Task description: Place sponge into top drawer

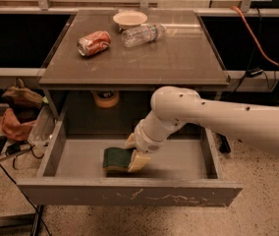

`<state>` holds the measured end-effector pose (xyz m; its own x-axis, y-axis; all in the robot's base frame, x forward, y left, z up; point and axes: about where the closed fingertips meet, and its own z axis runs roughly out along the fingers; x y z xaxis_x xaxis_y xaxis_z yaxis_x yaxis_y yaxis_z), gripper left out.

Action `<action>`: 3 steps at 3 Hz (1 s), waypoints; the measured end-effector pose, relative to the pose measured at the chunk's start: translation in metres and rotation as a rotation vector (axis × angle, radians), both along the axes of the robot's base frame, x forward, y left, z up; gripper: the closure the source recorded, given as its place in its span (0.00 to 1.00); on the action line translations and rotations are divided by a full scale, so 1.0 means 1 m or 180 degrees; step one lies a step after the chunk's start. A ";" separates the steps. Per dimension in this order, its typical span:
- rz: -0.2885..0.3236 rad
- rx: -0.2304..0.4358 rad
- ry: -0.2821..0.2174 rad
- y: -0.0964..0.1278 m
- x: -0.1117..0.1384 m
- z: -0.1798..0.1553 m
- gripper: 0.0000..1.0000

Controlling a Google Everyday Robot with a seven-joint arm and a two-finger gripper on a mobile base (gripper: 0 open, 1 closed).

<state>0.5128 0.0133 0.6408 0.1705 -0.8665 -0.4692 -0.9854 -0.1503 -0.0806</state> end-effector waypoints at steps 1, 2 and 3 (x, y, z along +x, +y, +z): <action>-0.0119 -0.0220 0.0113 -0.011 0.003 -0.028 1.00; -0.0184 -0.0161 0.0402 -0.026 0.007 -0.049 1.00; -0.0184 -0.0161 0.0402 -0.026 0.007 -0.046 0.82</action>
Offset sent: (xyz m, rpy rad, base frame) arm 0.0199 -0.0412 -0.0659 0.0253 0.2569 -0.0578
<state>0.5200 -0.0125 0.5951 0.0620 -0.8963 -0.4392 -0.9943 -0.0937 0.0509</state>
